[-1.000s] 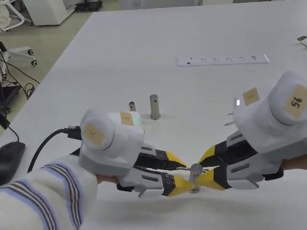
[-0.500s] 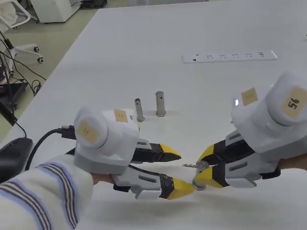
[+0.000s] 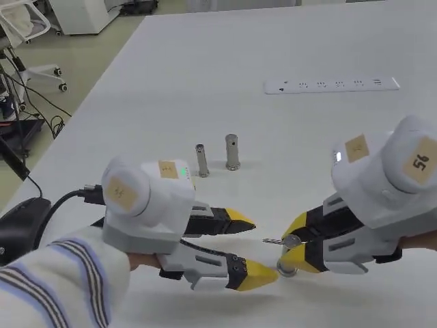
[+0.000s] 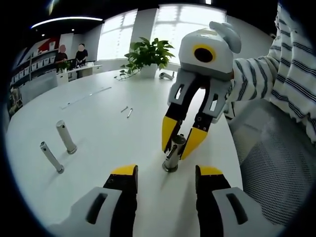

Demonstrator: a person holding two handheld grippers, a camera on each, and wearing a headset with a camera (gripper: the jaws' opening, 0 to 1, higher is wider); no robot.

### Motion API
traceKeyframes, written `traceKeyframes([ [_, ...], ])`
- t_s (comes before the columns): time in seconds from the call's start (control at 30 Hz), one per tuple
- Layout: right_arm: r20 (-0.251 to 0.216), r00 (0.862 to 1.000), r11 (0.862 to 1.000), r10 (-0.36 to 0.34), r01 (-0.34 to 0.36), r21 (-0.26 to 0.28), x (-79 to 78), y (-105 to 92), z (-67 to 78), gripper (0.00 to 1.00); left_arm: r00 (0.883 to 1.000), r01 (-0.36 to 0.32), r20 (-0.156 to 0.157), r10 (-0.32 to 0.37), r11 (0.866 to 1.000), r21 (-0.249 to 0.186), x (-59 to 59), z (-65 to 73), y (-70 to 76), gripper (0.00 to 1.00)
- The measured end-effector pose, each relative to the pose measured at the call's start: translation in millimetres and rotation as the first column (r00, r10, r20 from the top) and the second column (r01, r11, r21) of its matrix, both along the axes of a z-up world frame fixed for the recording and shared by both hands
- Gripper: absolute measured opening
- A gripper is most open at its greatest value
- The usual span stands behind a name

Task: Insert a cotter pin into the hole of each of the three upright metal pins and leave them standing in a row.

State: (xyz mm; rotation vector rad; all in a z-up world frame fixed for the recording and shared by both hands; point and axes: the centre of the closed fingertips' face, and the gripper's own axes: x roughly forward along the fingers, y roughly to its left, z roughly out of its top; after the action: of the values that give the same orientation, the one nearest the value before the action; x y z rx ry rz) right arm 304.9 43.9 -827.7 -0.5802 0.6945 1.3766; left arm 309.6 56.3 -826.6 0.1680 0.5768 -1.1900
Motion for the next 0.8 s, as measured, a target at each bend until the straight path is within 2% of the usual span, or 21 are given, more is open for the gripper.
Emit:
traceKeyframes([
  [0.3, 0.005, 1.0, 1.0, 0.002, -0.003, 0.004, 1.3, 0.2, 0.5, 0.13, 0.998, -0.067, 0.002, 0.067, 0.998, -0.021, 1.7, 1.6, 8.3, 0.55],
  [0.33, 0.006, 1.0, 1.0, 0.008, -0.008, 0.004, 1.2, 0.4, 0.5, 0.13, 0.998, -0.07, 0.004, 0.07, 0.997, -0.031, 1.4, 2.8, 8.8, 0.55],
  [0.37, 0.011, 1.0, 1.0, 0.019, -0.019, 0.002, 1.2, 0.6, 0.4, 0.13, 0.996, -0.085, -0.001, 0.085, 0.994, -0.066, 1.7, 6.8, 7.6, 0.55],
  [0.4, 0.016, 0.999, 1.0, 0.028, -0.028, 0.002, 1.2, 0.9, 0.5, 0.13, 0.995, -0.097, -0.008, 0.097, 0.992, -0.075, 2.0, 7.8, 8.0, 0.55],
  [0.57, 0.019, 0.998, 0.998, 0.059, -0.059, -0.001, 2.0, 3.0, 0.1, 0.13, 0.994, -0.111, 0.009, 0.112, 0.992, -0.063, 3.6, 6.7, 12.9, 0.59],
  [0.63, 0.027, 0.997, 0.998, 0.069, -0.069, -0.004, 4.4, 4.1, -0.1, 0.13, 0.989, -0.147, -0.018, 0.146, 0.982, -0.118, 5.8, 11.6, 13.1, 0.61],
  [0.67, 0.025, 0.997, 0.998, 0.067, -0.067, -0.003, 6.7, 4.8, -0.1, 0.13, 0.988, -0.157, -0.021, 0.155, 0.98, -0.125, 6.7, 12.1, 15.0, 0.62],
  [0.8, 0.024, 0.997, 0.998, 0.067, -0.067, 0.001, 13.1, 6.6, 0.1, 0.13, 0.986, -0.165, -0.016, 0.165, 0.981, -0.104, 6.3, 9.9, 19.0, 0.66],
])
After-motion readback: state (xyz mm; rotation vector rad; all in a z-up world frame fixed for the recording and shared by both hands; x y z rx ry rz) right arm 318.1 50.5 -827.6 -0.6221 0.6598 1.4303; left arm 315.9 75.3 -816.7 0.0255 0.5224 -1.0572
